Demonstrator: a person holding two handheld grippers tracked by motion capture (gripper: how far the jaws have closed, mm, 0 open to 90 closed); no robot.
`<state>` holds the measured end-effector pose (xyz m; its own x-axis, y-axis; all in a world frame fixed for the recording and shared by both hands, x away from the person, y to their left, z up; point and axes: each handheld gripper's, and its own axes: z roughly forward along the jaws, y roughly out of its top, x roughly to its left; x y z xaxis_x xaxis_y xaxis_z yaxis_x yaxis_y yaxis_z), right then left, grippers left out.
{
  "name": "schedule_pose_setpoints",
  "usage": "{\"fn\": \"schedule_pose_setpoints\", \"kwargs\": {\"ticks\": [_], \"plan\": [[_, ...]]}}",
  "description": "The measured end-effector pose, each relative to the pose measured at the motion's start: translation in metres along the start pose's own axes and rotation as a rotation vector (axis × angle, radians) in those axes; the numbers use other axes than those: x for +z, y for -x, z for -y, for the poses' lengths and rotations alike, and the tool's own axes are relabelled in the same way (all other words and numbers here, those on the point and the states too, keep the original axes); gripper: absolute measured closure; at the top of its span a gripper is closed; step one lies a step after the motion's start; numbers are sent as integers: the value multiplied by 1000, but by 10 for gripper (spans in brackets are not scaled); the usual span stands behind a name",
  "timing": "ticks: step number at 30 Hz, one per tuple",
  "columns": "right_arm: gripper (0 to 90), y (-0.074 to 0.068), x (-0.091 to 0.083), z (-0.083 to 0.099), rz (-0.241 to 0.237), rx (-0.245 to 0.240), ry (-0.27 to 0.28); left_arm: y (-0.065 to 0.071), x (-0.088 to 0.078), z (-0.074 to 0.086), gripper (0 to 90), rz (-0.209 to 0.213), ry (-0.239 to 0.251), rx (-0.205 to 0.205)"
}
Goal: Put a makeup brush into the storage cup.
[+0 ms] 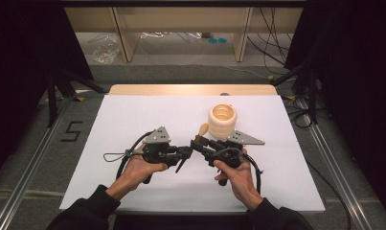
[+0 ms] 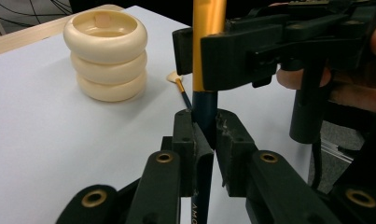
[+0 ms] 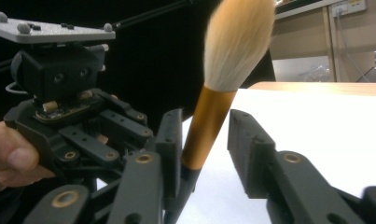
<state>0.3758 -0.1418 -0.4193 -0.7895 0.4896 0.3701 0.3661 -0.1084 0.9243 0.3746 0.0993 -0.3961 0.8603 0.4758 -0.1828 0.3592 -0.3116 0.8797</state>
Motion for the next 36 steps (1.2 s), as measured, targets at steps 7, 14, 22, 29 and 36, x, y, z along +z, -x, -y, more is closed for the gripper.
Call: {"fn": "schedule_pose_setpoints", "kwargs": {"ticks": [7, 14, 22, 29, 36], "plan": [[744, 0, 1, 0, -23, 16, 4, 1, 0, -1, 788, 1, 11, 9], [781, -2, 3, 0, -53, 30, 11, 2, 2, 0, 786, 7, 15, -3], [781, -2, 3, -3, -60, 22, 16, 4, 4, 2, 671, 5, -8, 19], [781, -1, 1, -6, -37, -23, 7, 7, 0, 6, 485, -29, -15, 45], [782, 3, -2, -12, 0, -85, 0, 4, -10, 20, 359, -89, -20, 49]]}}
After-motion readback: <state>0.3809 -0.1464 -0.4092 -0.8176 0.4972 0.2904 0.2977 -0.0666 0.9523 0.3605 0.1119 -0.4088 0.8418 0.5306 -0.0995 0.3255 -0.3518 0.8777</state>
